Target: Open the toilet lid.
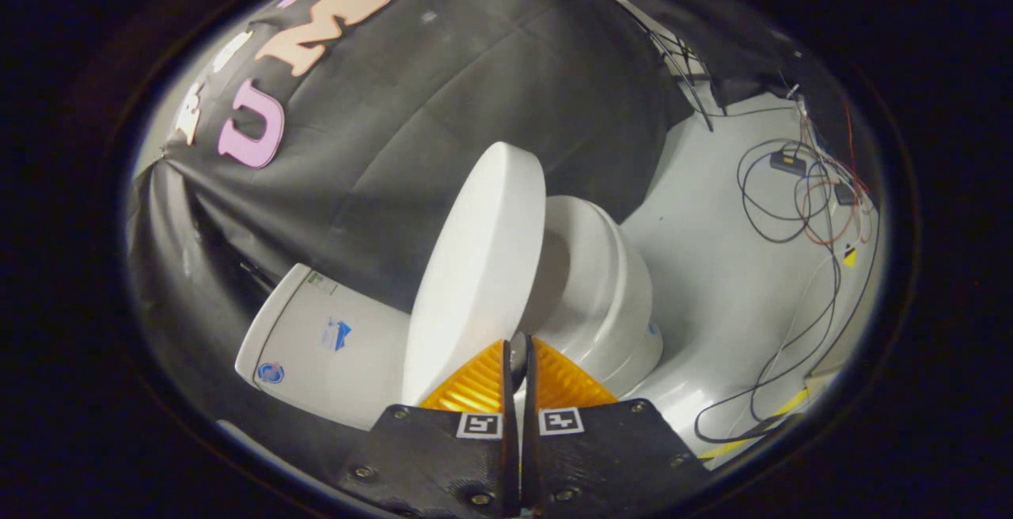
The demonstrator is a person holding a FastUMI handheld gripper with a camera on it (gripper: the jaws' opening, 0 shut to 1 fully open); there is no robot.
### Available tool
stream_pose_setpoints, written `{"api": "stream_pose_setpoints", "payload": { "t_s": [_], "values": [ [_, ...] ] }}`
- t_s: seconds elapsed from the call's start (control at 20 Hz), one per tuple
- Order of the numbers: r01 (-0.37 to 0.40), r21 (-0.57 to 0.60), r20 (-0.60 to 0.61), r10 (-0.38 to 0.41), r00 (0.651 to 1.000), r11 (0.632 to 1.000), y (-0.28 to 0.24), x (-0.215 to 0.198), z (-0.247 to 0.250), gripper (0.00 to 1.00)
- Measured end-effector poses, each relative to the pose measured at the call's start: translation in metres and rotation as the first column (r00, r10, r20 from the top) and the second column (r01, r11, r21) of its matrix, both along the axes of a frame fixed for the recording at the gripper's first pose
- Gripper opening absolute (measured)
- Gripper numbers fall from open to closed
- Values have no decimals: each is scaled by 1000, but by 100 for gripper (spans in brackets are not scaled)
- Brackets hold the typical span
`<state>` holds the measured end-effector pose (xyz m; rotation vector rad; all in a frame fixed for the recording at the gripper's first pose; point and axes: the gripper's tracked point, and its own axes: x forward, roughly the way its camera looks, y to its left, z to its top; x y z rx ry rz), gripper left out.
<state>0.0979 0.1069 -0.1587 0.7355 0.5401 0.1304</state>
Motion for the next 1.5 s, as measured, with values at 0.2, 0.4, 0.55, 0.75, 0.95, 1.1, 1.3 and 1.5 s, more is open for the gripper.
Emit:
{"api": "stream_pose_setpoints", "payload": {
  "t_s": [0.2, 0.4, 0.55, 0.75, 0.95, 1.1, 1.3, 1.5],
  "values": [
    [-18, -60, 39, 20, 999, 998, 7, -1, 20, 2],
    [-42, -108, 93, 52, 994, 993, 19, -3, 46, 3],
    [-60, -175, 129, 83, 988, 983, 28, -6, 64, 3],
    [-78, -262, 168, 125, 978, 962, 33, -9, 81, 4],
    [-85, -380, 202, 173, 964, 921, 49, -12, 99, 6],
    [-76, -410, 217, 178, 960, 909, 57, -14, 107, 7],
    [-79, -426, 240, 197, 950, 901, 68, -16, 120, 8],
    [-83, -444, 268, 221, 938, 892, 84, -19, 136, 8]
  ]
}}
